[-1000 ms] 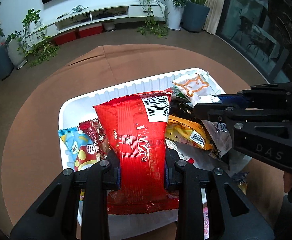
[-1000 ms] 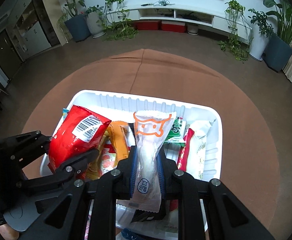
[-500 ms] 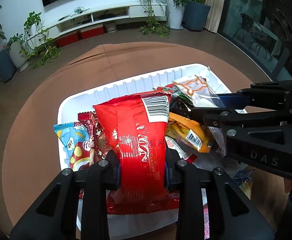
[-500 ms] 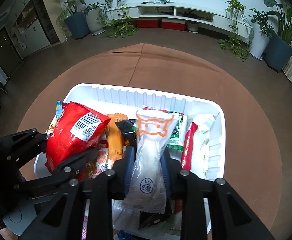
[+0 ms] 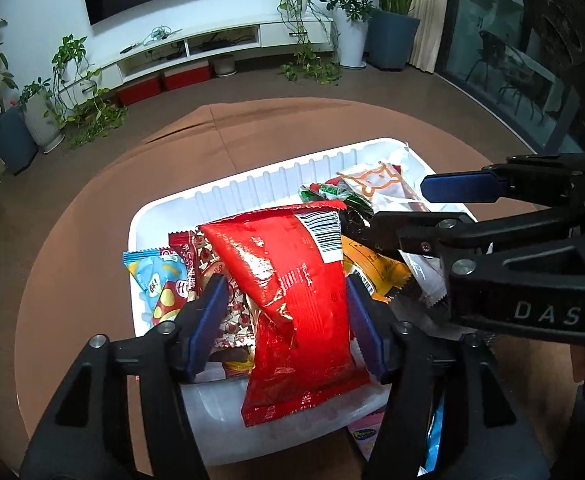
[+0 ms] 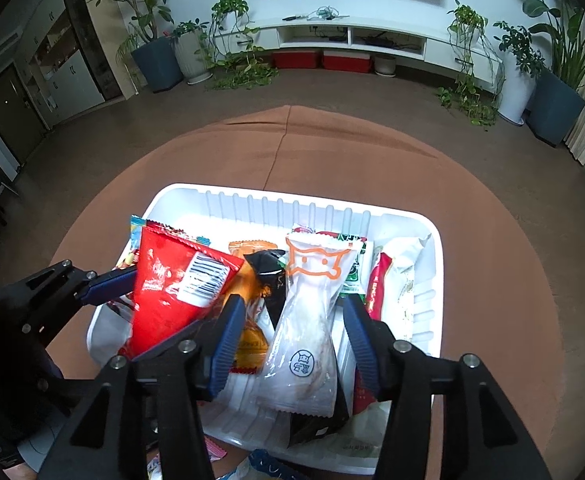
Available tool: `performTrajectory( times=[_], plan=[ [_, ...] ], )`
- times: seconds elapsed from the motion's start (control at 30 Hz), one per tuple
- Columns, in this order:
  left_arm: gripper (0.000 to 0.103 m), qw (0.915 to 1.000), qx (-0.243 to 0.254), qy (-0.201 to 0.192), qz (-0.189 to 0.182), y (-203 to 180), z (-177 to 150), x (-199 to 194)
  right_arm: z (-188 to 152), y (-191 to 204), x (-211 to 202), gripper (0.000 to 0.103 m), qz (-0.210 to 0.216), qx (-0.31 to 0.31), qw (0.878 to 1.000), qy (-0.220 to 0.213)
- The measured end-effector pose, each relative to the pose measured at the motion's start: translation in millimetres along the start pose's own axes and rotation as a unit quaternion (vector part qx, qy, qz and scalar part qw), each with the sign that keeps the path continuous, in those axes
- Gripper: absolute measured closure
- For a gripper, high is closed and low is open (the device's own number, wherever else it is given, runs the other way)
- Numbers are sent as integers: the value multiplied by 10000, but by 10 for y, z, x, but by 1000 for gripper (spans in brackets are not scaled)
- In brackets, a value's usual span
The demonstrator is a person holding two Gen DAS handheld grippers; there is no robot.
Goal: Organize snacks
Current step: 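Lower the red bag and white packet into the tray and open both grippers, then withdraw both grippers from the tray toward the remaining packets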
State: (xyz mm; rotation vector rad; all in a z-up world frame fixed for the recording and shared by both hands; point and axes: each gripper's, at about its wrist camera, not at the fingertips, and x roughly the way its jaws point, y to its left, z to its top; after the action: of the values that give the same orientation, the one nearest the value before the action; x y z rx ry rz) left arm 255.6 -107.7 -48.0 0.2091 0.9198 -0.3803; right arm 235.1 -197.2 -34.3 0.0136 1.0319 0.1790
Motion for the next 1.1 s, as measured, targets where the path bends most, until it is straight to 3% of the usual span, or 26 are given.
performTrajectory(
  times=[0.13, 0.27, 0.4, 0.63, 0.87, 1.1],
  plan=[
    [35, 10000, -3, -49, 27, -6, -38, -90, -28, -18, -145, 39, 64, 95, 9998, -156],
    [19, 9999, 1, -150, 65, -14, -104, -242, -144, -58, -383, 27, 135, 238, 9987, -435],
    [5, 9995, -30, -281, 103, -16, -239, -441, -347, -100, -593, 24, 265, 437, 9966, -640],
    [3, 9996, -178, -228, 64, -14, -665, -725, -945, -163, -825, 22, 535, 853, 9924, -703],
    [2, 9989, -448, 2, -127, -59, -1165, -895, -1598, -258, -776, 19, 743, 1669, 9824, -392],
    [2, 9992, -260, 195, -224, -248, -1176, -890, -1865, -262, -762, 19, 842, 1947, 9768, -298]
  ],
)
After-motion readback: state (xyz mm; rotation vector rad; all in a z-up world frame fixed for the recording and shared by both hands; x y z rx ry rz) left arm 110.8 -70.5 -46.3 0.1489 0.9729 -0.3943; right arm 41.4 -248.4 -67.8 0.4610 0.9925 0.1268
